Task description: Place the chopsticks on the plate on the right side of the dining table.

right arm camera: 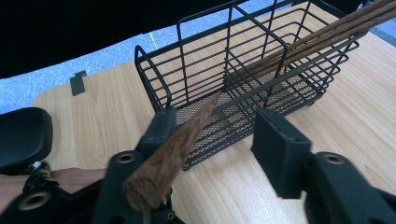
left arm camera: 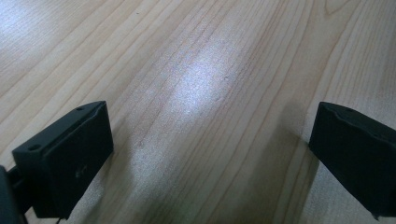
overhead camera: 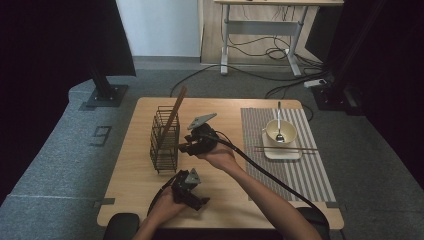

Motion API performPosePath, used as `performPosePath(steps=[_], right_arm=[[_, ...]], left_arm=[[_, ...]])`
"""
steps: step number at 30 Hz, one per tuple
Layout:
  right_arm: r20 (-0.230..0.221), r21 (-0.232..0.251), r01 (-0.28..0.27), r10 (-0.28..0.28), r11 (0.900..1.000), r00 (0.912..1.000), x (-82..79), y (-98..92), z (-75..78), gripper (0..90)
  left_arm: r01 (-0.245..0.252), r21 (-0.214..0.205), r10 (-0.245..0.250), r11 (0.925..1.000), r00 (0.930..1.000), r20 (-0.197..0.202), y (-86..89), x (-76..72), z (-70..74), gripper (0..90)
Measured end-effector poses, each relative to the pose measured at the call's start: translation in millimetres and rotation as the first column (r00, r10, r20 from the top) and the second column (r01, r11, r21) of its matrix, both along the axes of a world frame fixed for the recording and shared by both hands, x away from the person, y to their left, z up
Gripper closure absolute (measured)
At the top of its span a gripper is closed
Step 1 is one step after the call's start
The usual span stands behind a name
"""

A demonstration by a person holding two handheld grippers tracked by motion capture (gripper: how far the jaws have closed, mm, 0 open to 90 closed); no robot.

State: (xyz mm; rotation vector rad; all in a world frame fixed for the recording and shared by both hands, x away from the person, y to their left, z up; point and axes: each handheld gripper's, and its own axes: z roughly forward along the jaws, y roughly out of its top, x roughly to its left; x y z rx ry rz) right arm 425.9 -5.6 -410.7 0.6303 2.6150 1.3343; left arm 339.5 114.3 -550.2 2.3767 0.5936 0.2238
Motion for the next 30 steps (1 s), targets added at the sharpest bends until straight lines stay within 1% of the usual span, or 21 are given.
performPosePath(steps=[2,4,10,13,16,19,22,30], right_arm=[[0.001,0.003,-0.003,0.003,1.0000,1.0000,0.9,1.4,-0.4,58.1],[-0.001,0.004,-0.003,0.003,1.0000,1.0000,1.5,2.1,-0.8,61.7],[0.034,0.008,-0.011,0.011,0.9999,0.9994,1.1,3.6,-0.8,73.8],[0.045,0.012,-0.016,0.016,0.9998,0.9989,0.3,3.8,-0.4,78.5],[0.078,0.004,-0.015,0.014,0.9999,0.9969,-1.0,4.0,0.1,80.4],[0.093,0.001,-0.022,0.021,0.9998,0.9955,-2.5,3.0,1.7,81.9],[0.092,0.012,-0.034,0.033,0.9993,0.9952,-4.1,0.3,5.6,82.4],[0.093,0.011,-0.053,0.052,0.9985,0.9943,-9.7,-4.5,14.8,82.4]], left_arm=[[-0.001,-0.004,0.001,1.0000,1.0000,-0.002,-0.2,-0.2,-0.1,0.0],[-0.003,-0.004,0.003,1.0000,1.0000,-0.002,-0.2,-0.4,-0.1,0.0],[-0.004,-0.004,0.004,1.0000,1.0000,-0.003,-0.2,-0.4,-0.2,0.0],[-0.003,-0.003,0.003,1.0000,1.0000,-0.002,-0.2,-0.3,-0.1,0.0],[-0.003,-0.003,0.003,1.0000,1.0000,-0.002,-0.2,-0.3,-0.1,0.0],[-0.004,-0.003,0.004,1.0000,1.0000,-0.002,-0.2,-0.3,-0.1,0.0],[-0.004,-0.005,0.004,1.0000,1.0000,-0.002,-0.2,-0.3,-0.2,0.0],[-0.005,-0.006,0.005,1.0000,1.0000,-0.003,-0.3,-0.5,-0.2,0.0]])
